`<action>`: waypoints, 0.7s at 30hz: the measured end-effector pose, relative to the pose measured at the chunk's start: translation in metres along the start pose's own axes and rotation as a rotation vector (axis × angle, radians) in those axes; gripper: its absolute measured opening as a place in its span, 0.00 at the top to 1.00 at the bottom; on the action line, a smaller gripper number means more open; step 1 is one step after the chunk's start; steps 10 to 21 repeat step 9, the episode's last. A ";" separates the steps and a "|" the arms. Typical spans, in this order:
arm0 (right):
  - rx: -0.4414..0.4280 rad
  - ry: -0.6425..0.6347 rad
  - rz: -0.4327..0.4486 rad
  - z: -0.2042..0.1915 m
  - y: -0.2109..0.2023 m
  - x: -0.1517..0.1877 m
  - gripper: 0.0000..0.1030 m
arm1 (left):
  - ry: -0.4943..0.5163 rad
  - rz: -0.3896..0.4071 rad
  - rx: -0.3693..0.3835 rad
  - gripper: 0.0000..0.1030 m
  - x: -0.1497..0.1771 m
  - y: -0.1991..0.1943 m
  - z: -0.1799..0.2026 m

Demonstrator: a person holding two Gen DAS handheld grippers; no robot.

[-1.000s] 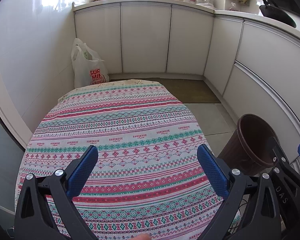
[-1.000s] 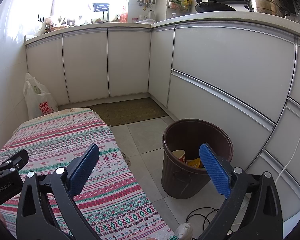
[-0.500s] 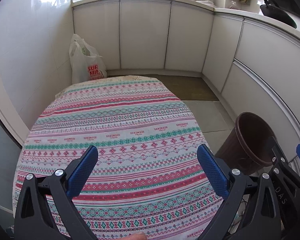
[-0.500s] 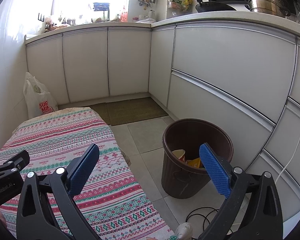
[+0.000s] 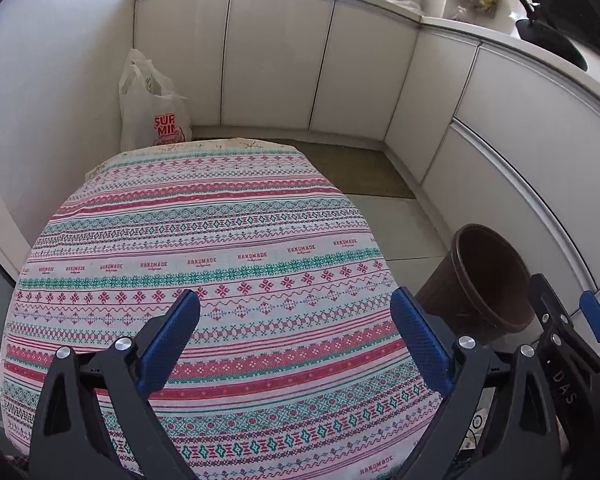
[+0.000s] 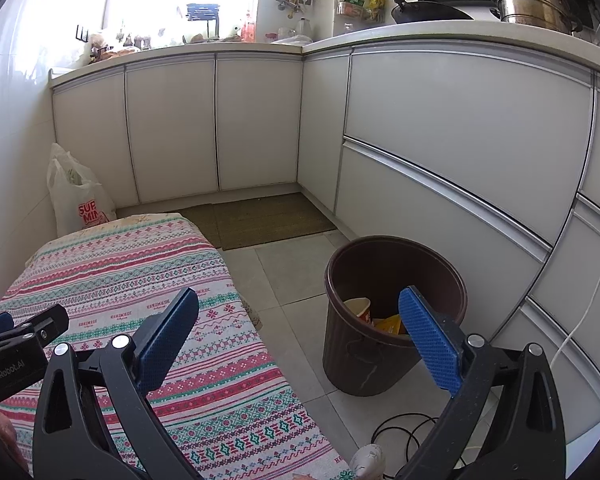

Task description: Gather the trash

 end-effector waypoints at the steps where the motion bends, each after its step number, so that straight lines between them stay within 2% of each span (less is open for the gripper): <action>1: 0.000 0.000 0.001 0.000 0.000 0.000 0.07 | 0.006 -0.001 -0.003 0.10 0.000 0.000 0.002; 5: 0.002 0.004 0.008 0.000 -0.002 0.000 0.07 | 0.012 -0.011 -0.045 0.06 -0.002 -0.002 0.003; 9: 0.001 0.006 0.007 -0.001 -0.003 0.000 0.07 | 0.037 0.020 -0.096 0.06 -0.006 -0.010 0.005; 21: 0.001 0.006 0.007 -0.001 -0.003 0.000 0.07 | 0.037 0.020 -0.096 0.06 -0.006 -0.010 0.005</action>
Point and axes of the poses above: each gripper's, at about its wrist camera, not at the fingertips, and y roughly the way its jaws point, z to its right, x to its underside, the point moved 3 cm from there along y, roughly the way its jaws point, and after that the axes turned 13 degrees about y, right-handed, at the moved point
